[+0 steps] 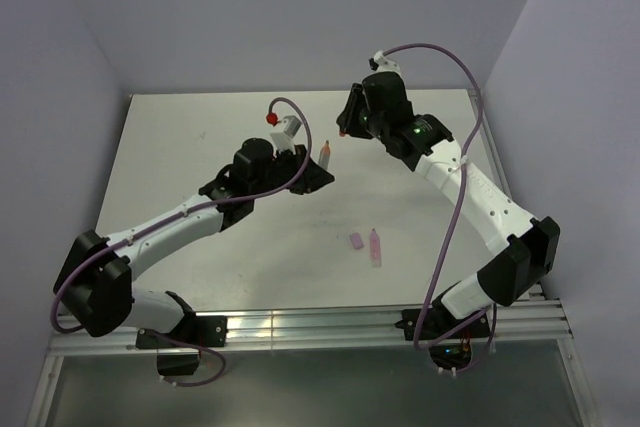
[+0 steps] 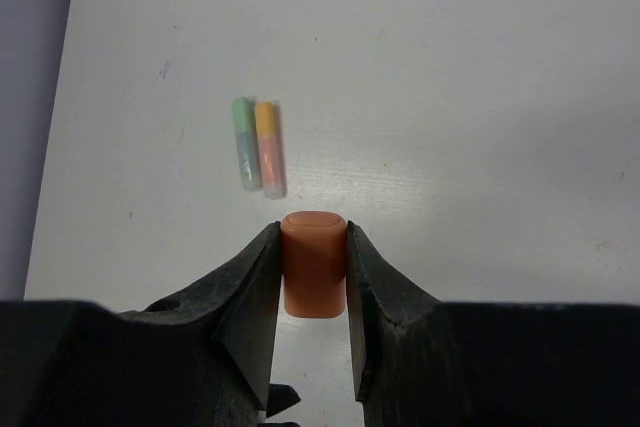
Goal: Insert the pens into the pen caps
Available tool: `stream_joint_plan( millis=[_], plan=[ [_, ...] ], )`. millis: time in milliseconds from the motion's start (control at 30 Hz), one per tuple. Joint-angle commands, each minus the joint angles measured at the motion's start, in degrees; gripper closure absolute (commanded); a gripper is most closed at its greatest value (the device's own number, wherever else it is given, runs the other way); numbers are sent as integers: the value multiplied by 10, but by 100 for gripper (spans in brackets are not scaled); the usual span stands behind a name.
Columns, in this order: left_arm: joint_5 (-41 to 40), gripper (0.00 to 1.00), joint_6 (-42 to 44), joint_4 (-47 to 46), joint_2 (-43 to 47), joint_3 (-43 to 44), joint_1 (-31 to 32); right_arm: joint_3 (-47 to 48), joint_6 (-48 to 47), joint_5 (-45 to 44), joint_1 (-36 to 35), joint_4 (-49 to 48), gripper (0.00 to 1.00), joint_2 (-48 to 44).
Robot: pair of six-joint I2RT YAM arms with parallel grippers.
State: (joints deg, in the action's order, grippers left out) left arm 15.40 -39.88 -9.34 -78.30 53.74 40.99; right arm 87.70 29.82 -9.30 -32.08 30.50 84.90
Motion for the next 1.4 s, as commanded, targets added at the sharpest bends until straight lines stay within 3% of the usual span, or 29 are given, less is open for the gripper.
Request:
stream_joint_plan(
  millis=[0, 1367],
  plan=[
    [9, 100, -8, -59, -9, 36, 8, -6, 2, 11, 0, -25, 100, -14],
    [21, 100, -18, -53, -29, 42, 16, -10, -7, -3, -46, -21, 100, -10]
  ],
)
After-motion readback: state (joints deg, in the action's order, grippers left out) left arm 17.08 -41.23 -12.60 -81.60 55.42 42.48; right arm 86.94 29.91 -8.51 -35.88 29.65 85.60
